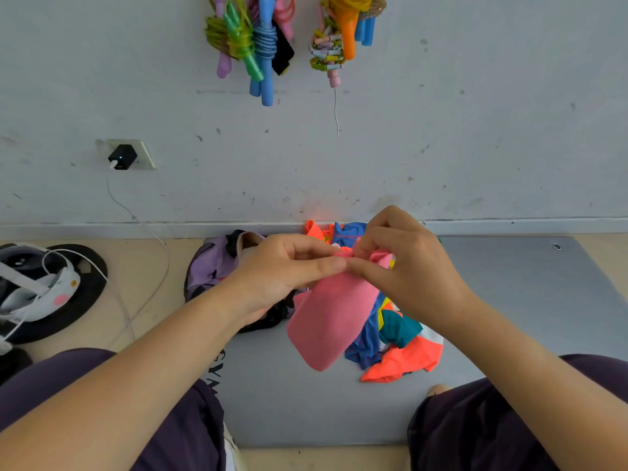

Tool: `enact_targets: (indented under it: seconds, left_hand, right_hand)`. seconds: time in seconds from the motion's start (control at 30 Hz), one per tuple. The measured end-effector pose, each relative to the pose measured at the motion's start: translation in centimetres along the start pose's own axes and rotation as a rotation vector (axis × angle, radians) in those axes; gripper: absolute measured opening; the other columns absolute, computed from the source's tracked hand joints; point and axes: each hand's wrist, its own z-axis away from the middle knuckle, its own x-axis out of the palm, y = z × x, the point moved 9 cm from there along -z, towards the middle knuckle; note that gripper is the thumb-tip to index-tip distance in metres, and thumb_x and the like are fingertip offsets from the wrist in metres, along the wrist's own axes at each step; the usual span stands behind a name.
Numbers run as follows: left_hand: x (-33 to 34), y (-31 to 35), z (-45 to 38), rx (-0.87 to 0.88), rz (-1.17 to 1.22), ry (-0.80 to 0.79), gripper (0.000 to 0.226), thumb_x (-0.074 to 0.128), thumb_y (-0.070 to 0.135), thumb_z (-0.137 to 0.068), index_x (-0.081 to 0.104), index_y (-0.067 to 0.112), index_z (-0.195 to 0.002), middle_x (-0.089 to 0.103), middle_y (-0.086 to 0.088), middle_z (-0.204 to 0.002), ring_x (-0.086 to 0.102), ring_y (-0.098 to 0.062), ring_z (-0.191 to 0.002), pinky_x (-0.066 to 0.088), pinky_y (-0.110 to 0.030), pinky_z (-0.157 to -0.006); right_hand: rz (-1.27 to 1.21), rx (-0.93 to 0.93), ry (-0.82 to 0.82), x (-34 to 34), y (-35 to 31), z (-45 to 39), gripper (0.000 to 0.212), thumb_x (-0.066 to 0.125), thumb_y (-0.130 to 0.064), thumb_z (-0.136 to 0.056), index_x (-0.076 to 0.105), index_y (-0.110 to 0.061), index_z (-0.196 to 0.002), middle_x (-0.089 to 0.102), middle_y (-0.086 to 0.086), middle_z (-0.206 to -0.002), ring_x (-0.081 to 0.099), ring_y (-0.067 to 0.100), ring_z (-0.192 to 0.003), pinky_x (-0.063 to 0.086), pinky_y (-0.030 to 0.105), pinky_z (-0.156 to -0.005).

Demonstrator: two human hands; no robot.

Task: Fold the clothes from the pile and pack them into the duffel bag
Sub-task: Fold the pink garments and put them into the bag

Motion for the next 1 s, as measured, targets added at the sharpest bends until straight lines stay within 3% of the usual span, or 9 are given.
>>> enact_targets:
  seconds: [0.17, 0.27, 0.33, 0.4, 0.53, 0.73, 0.87, 0.93, 1.0]
  left_hand:
    - [-2.6, 1.3, 0.1, 0.101, 0.057, 0.134, 0.010, 0.073, 0.018, -0.072, 0.078, 0.017, -0.081, 0.068, -0.008, -0.079, 0.056, -0.023, -0.075, 0.043, -0.034, -0.078]
    - [-5.5, 2.7, 0.4, 0.201, -0.010, 0.256, 0.009, 0.070, 0.009, -0.084, 0.073, 0.017, -0.085, 0.071, 0.005, -0.074, 0.063, -0.011, -0.069, 0.053, -0.024, -0.072]
    - [-6.6, 3.6, 0.7, 0.273, -0.353, 0.343, 0.011, 0.072, 0.013, -0.086, 0.071, 0.025, -0.086, 0.072, 0.008, -0.080, 0.067, -0.010, -0.078, 0.052, -0.022, -0.080]
    - [-6.3, 4.0, 0.9, 0.319, -0.679, 0.382, 0.016, 0.072, 0.018, -0.087, 0.067, 0.032, -0.080, 0.068, 0.016, -0.078, 0.062, 0.001, -0.077, 0.044, -0.010, -0.074]
    - [-5.5, 3.8, 0.8, 0.352, -0.813, 0.370, 0.006, 0.069, 0.018, -0.089, 0.069, 0.024, -0.088, 0.064, 0.019, -0.079, 0.059, 0.008, -0.081, 0.037, -0.003, -0.068]
    - [-5.4, 2.6, 0.2, 0.290, -0.708, 0.335, 0.005, 0.063, 0.021, -0.093, 0.064, 0.026, -0.092, 0.065, 0.018, -0.081, 0.059, 0.004, -0.081, 0.039, -0.009, -0.071]
    - [-4.9, 0.8, -0.6, 0.121, -0.259, 0.216, 0.017, 0.052, 0.020, -0.100, 0.061, 0.025, -0.087, 0.066, 0.008, -0.080, 0.059, -0.009, -0.078, 0.042, -0.026, -0.080]
    - [-4.1, 1.3, -0.2, 0.139, -0.007, 0.190, 0.021, 0.053, 0.022, -0.100, 0.064, 0.027, -0.082, 0.060, -0.012, -0.079, 0.054, -0.023, -0.071, 0.044, -0.034, -0.071]
    - [-3.6, 2.0, 0.3, 0.156, 0.233, 0.138, 0.010, 0.064, 0.035, -0.091, 0.068, 0.027, -0.089, 0.061, -0.008, -0.080, 0.055, -0.022, -0.069, 0.046, -0.029, -0.062]
  right_hand:
    - [0.093, 0.055, -0.199, 0.4, 2.3, -0.5, 0.022, 0.078, -0.035, -0.078, 0.073, -0.014, -0.085, 0.053, 0.002, -0.104, 0.053, 0.016, -0.093, 0.038, 0.018, -0.084]
    - [0.108, 0.124, -0.210, -1.2, 4.2, -1.1, 0.010, 0.074, -0.028, -0.083, 0.072, -0.020, -0.088, 0.059, 0.002, -0.104, 0.057, 0.015, -0.095, 0.042, 0.024, -0.090]
    - [0.024, 0.170, -0.199, -2.0, 4.7, -1.2, 0.004, 0.075, -0.025, -0.083, 0.071, -0.025, -0.084, 0.066, -0.004, -0.096, 0.060, 0.010, -0.091, 0.045, 0.024, -0.088]
    - [-0.037, 0.209, -0.181, -2.1, 4.8, -1.1, 0.008, 0.077, -0.022, -0.080, 0.071, -0.026, -0.078, 0.071, -0.009, -0.086, 0.063, 0.008, -0.085, 0.047, 0.017, -0.082]
    - [-0.083, 0.224, -0.128, -2.0, 4.6, -1.1, 0.020, 0.080, -0.008, -0.077, 0.066, -0.022, -0.079, 0.070, -0.002, -0.080, 0.067, 0.017, -0.080, 0.051, 0.022, -0.079]
    - [0.192, 0.133, -0.222, -1.0, 4.0, -0.9, 0.013, 0.071, -0.017, -0.086, 0.071, -0.017, -0.099, 0.063, -0.004, -0.088, 0.059, 0.015, -0.082, 0.048, 0.031, -0.083]
    - [-0.230, 0.314, -0.216, -0.7, 4.7, -0.6, 0.008, 0.057, -0.015, -0.093, 0.061, -0.015, -0.086, 0.056, -0.002, -0.077, 0.050, 0.011, -0.071, 0.042, 0.029, -0.071]
    - [-0.479, 0.414, -0.170, -0.6, 5.0, -0.3, 0.015, 0.051, -0.020, -0.098, 0.056, -0.013, -0.086, 0.045, -0.002, -0.071, 0.042, 0.011, -0.066, 0.039, 0.027, -0.064]
    - [-0.617, 0.450, -0.108, -0.8, 4.9, -0.2, 0.019, 0.051, -0.027, -0.099, 0.056, -0.019, -0.083, 0.041, -0.007, -0.066, 0.038, 0.009, -0.058, 0.037, 0.021, -0.053]
